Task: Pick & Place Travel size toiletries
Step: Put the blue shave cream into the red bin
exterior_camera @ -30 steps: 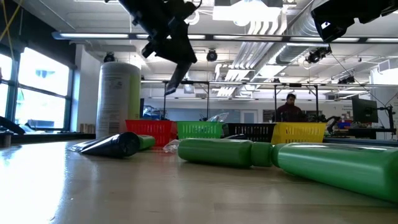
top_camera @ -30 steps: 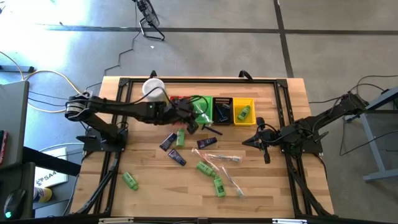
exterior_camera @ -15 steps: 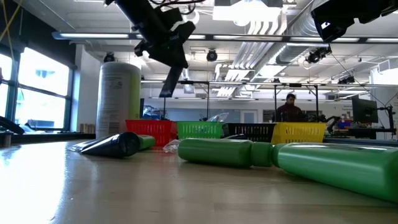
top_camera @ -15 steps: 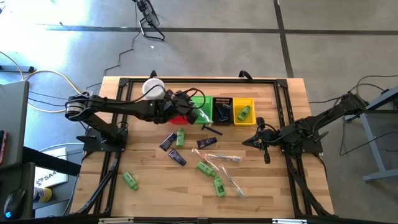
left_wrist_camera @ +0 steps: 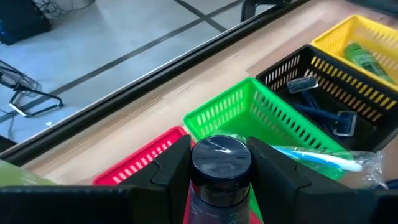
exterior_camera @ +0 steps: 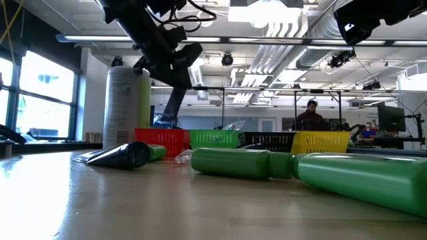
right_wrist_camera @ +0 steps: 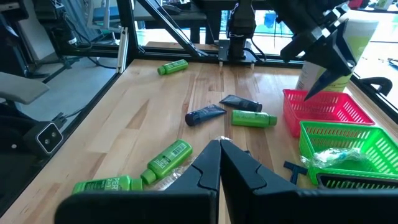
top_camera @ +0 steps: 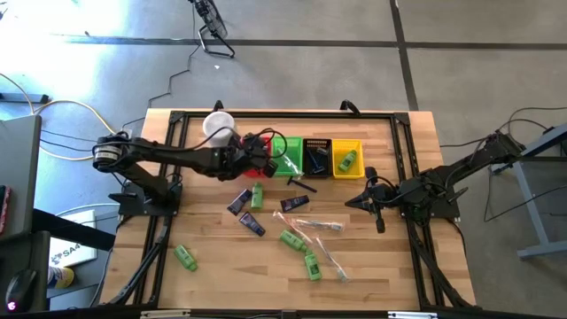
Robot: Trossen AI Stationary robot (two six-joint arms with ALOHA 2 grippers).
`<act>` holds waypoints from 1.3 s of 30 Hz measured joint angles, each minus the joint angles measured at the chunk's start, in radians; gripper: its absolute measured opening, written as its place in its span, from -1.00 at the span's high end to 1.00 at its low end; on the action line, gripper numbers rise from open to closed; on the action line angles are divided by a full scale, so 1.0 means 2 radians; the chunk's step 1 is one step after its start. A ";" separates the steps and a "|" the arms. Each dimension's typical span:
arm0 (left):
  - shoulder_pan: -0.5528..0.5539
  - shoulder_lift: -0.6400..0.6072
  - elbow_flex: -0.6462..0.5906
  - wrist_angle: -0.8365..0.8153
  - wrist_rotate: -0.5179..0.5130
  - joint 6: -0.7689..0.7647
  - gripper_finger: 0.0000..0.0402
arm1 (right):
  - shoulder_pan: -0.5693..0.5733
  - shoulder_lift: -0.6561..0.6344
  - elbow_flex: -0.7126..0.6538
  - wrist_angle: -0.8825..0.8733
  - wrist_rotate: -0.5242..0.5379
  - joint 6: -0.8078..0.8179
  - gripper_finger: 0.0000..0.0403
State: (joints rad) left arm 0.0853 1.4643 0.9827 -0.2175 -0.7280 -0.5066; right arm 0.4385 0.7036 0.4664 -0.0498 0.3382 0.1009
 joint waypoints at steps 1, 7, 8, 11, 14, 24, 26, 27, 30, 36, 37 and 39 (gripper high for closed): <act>0.000 0.002 -0.005 0.007 0.000 0.000 0.31 | 0.000 0.000 0.000 0.000 0.000 0.000 0.99; 0.000 0.022 -0.013 0.027 -0.023 -0.001 0.31 | 0.000 0.000 0.000 -0.001 0.000 0.000 0.99; 0.000 0.025 -0.014 0.021 -0.023 -0.001 0.31 | 0.000 0.000 0.000 -0.001 0.000 0.000 0.99; 0.000 0.043 -0.013 0.034 -0.030 -0.001 0.31 | 0.000 0.000 0.000 -0.003 0.000 0.000 0.99; 0.000 0.056 -0.015 0.033 -0.030 0.001 0.31 | 0.000 0.000 0.000 -0.003 0.000 0.000 0.99; 0.000 0.073 -0.014 0.044 -0.031 0.002 0.31 | 0.000 0.000 0.000 -0.005 0.000 0.000 0.99; 0.000 0.073 -0.014 0.044 -0.031 0.002 0.31 | 0.000 0.000 0.000 -0.006 0.000 0.000 0.99; 0.000 0.073 -0.014 0.044 -0.031 0.002 0.31 | 0.000 0.000 0.000 -0.006 0.000 0.000 0.99; 0.000 0.073 -0.014 0.044 -0.021 0.002 0.31 | 0.000 0.000 0.000 -0.006 0.000 0.000 0.99; 0.000 0.073 -0.014 0.044 -0.019 0.002 0.26 | 0.000 0.000 0.000 -0.006 0.000 0.000 0.99; 0.000 0.073 -0.014 0.044 -0.019 0.002 0.23 | 0.000 0.000 0.000 -0.006 0.000 0.000 0.99; 0.000 0.073 -0.014 0.045 -0.019 0.002 0.15 | 0.000 0.000 0.000 -0.006 0.000 0.000 0.99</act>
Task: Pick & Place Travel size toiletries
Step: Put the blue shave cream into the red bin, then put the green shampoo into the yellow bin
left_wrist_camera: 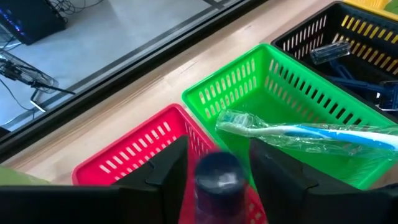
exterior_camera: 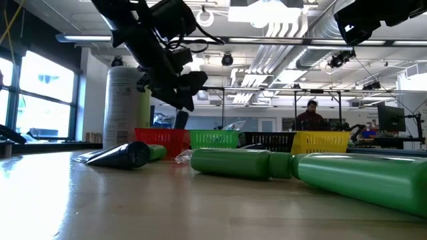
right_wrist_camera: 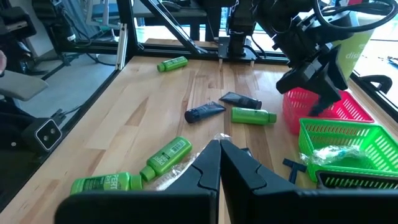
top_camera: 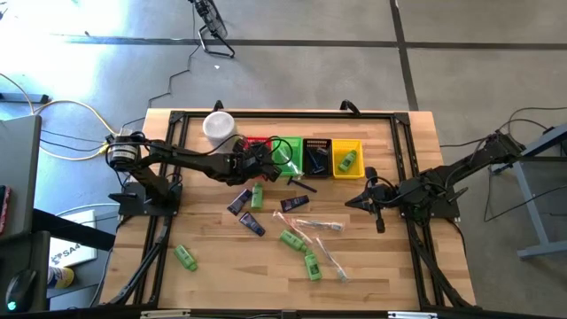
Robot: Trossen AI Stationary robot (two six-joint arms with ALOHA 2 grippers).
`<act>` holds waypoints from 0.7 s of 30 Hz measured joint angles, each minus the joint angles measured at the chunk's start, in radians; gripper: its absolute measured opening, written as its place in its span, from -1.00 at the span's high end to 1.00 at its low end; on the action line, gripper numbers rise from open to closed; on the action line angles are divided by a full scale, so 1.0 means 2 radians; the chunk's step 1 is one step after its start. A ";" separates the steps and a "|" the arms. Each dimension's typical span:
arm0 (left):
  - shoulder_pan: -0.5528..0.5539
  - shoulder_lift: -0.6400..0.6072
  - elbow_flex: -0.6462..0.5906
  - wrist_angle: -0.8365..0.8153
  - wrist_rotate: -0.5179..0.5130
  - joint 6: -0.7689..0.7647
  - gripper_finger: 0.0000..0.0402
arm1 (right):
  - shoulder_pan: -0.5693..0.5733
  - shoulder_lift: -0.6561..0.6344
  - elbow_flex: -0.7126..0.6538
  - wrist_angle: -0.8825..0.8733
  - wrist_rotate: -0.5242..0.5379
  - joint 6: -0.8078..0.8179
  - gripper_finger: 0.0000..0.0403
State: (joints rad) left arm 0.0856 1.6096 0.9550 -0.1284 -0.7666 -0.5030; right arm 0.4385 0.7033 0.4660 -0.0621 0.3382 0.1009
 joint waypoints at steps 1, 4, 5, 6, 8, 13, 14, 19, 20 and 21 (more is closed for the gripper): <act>0.000 0.000 0.000 0.000 0.000 0.000 0.11 | 0.000 0.000 0.000 0.000 0.000 0.000 0.99; 0.000 0.000 0.000 0.003 -0.001 -0.001 -0.01 | 0.000 0.000 0.000 0.000 0.000 0.000 0.99; 0.000 0.000 0.000 0.004 -0.002 -0.001 -0.03 | 0.000 0.000 0.000 0.000 0.000 0.000 0.99; 0.000 0.000 0.000 0.006 -0.004 -0.001 -0.06 | 0.000 0.000 0.000 0.000 0.000 0.000 0.99; 0.000 0.000 0.000 0.013 -0.005 -0.001 -0.08 | 0.000 0.000 0.000 0.000 0.000 0.000 0.99; 0.000 0.000 0.013 0.015 -0.005 0.013 -0.09 | 0.000 0.000 0.000 0.000 0.000 0.000 0.99; 0.000 0.000 0.017 0.016 -0.005 0.019 -0.09 | 0.000 0.000 0.000 0.000 0.000 0.000 0.99; 0.000 0.000 0.038 0.015 0.019 0.041 -0.07 | 0.000 0.000 0.000 0.000 0.000 0.000 0.99; 0.000 0.000 0.041 0.015 0.027 0.043 -0.04 | 0.000 0.000 0.000 0.000 0.000 0.000 0.99; 0.000 0.000 0.044 0.014 0.035 0.045 -0.01 | 0.000 0.000 0.000 0.000 0.000 0.000 0.99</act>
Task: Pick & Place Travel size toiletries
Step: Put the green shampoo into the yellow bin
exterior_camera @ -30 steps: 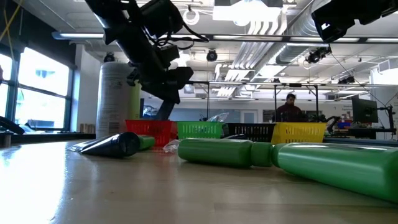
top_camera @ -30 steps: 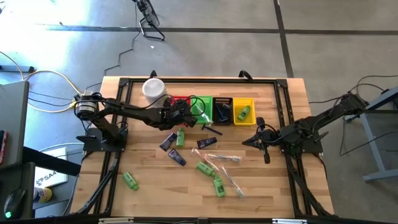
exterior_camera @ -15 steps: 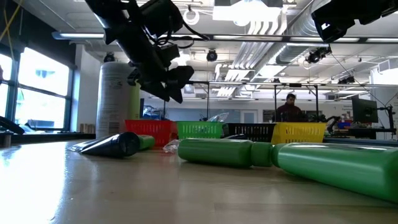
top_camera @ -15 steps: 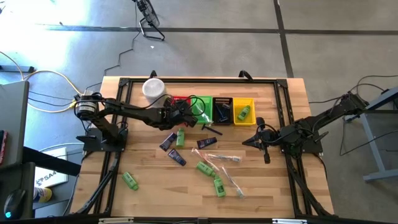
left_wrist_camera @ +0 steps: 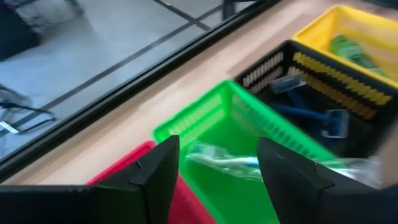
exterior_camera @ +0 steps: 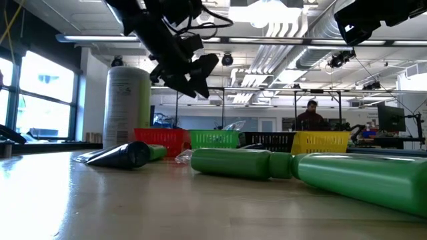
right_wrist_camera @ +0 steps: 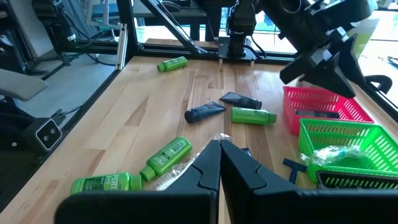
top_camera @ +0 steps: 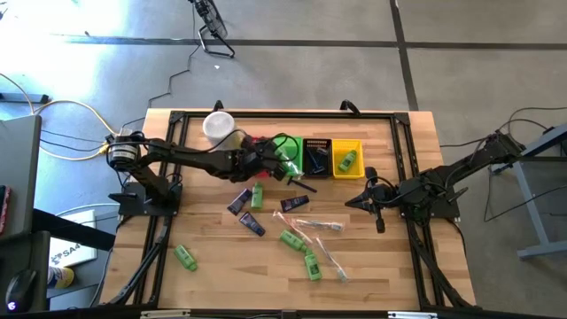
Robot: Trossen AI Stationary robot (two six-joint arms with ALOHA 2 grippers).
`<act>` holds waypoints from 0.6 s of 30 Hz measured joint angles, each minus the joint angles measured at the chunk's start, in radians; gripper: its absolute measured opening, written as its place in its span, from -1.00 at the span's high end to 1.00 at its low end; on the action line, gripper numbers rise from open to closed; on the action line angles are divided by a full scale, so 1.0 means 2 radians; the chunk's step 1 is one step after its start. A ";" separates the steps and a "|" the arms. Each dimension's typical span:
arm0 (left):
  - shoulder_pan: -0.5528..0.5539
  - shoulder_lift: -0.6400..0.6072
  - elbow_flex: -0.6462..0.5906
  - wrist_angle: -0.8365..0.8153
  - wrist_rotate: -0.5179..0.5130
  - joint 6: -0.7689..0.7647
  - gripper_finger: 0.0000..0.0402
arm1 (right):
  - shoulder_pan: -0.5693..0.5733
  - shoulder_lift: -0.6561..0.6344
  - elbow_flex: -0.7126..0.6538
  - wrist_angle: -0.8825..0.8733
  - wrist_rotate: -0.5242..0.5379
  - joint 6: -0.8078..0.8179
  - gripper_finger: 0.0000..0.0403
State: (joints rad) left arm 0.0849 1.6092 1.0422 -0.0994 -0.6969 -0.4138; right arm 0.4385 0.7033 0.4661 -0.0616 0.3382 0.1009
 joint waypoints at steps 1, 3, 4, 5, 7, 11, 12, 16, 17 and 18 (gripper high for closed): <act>0.000 0.000 0.002 -0.001 0.008 0.004 0.04 | 0.000 0.000 0.000 0.000 0.000 0.000 0.99; 0.000 0.000 0.006 -0.002 0.025 0.011 0.14 | 0.000 0.000 0.000 0.000 0.000 0.000 0.99; 0.000 0.000 0.007 -0.001 0.035 0.012 0.20 | 0.000 0.000 0.000 0.000 0.000 0.000 0.99; 0.000 0.000 0.007 -0.002 0.044 0.012 0.25 | 0.000 0.000 0.000 0.000 0.000 0.000 0.99; 0.000 0.000 0.007 -0.004 0.063 0.012 0.36 | 0.000 0.000 0.000 0.000 0.000 0.000 0.99; 0.000 0.000 0.007 -0.004 0.107 0.012 0.55 | 0.000 0.000 0.000 -0.001 0.000 0.000 0.99; 0.000 0.000 0.007 -0.004 0.116 0.012 0.58 | 0.000 0.000 0.000 -0.001 0.000 0.000 0.99; 0.000 0.000 0.007 -0.004 0.140 0.012 0.71 | 0.000 0.000 0.000 -0.001 0.000 0.000 0.99; 0.000 0.000 0.007 -0.004 0.147 0.012 0.73 | 0.000 0.000 0.000 -0.001 0.000 0.000 0.99; 0.000 0.000 0.007 -0.004 0.150 0.012 0.75 | 0.000 0.000 0.000 -0.001 0.000 0.000 0.99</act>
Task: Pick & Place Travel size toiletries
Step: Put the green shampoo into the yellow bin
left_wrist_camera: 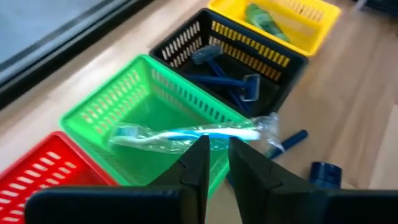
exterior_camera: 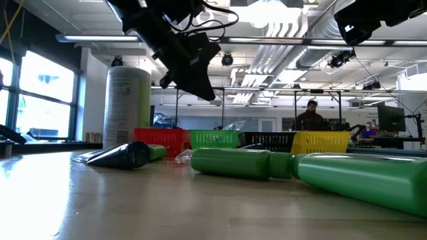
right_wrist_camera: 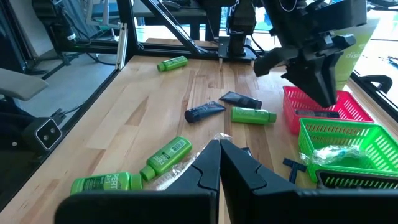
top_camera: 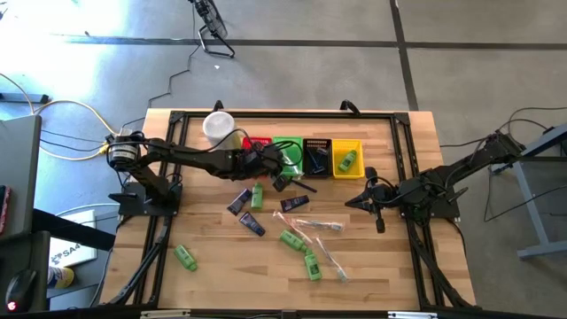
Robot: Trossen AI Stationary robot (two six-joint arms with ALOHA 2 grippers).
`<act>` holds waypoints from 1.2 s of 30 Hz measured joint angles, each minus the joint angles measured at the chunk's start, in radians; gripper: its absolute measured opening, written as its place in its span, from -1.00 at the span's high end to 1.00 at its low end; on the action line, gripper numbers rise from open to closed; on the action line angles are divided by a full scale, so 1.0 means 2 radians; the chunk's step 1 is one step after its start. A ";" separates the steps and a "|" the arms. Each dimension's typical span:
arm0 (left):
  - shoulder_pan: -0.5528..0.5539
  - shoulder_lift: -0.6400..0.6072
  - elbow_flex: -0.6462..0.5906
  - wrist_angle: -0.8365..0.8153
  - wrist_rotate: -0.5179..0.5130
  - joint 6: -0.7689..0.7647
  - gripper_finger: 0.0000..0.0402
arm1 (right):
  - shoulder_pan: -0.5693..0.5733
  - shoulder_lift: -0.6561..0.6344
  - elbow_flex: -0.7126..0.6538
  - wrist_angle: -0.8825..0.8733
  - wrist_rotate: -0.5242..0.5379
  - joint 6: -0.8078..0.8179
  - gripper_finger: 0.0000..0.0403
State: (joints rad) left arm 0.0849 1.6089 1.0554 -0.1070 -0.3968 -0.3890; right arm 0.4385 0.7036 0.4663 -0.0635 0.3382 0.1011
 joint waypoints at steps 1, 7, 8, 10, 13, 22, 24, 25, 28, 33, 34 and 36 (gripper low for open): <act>0.000 0.000 0.000 0.000 0.005 0.000 0.76 | 0.000 0.000 0.000 0.000 0.000 0.000 0.99; 0.000 0.000 0.000 0.000 0.038 0.000 0.79 | 0.000 0.000 0.000 0.000 0.000 0.000 0.99; 0.000 0.000 0.000 0.000 0.040 0.000 0.79 | 0.000 0.000 0.000 0.000 0.000 0.000 0.99; 0.000 0.000 0.000 0.000 0.051 0.000 0.79 | 0.000 0.000 0.000 0.000 0.000 0.000 0.99; 0.000 0.000 0.000 0.000 0.054 0.000 0.79 | 0.000 0.000 0.000 0.000 0.000 0.000 0.99; 0.000 -0.001 0.000 -0.034 0.081 -0.023 0.79 | 0.000 0.000 0.000 0.000 0.000 0.001 0.99; 0.000 -0.002 0.000 -0.062 0.098 -0.050 0.79 | 0.000 0.000 0.000 -0.001 0.000 0.001 0.99; -0.002 -0.002 0.000 -0.075 0.107 -0.061 0.79 | 0.000 0.000 0.000 -0.001 0.000 0.001 0.99; -0.014 -0.002 0.000 -0.117 0.113 -0.090 0.79 | 0.000 0.000 0.000 -0.003 0.000 0.001 0.99; -0.056 -0.002 0.000 -0.179 0.113 -0.142 0.79 | 0.000 0.000 0.000 -0.005 0.000 0.002 0.99; -0.064 -0.002 0.000 -0.191 0.112 -0.152 0.79 | 0.000 0.000 0.000 -0.005 0.000 0.002 0.99; -0.081 -0.006 0.000 -0.214 0.112 -0.162 0.79 | 0.000 0.000 0.000 -0.005 0.000 0.002 0.99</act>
State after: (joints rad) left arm -0.0764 1.5969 1.0546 -0.5358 -0.1728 -0.7131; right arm 0.4385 0.7036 0.4660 -0.0738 0.3380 0.1041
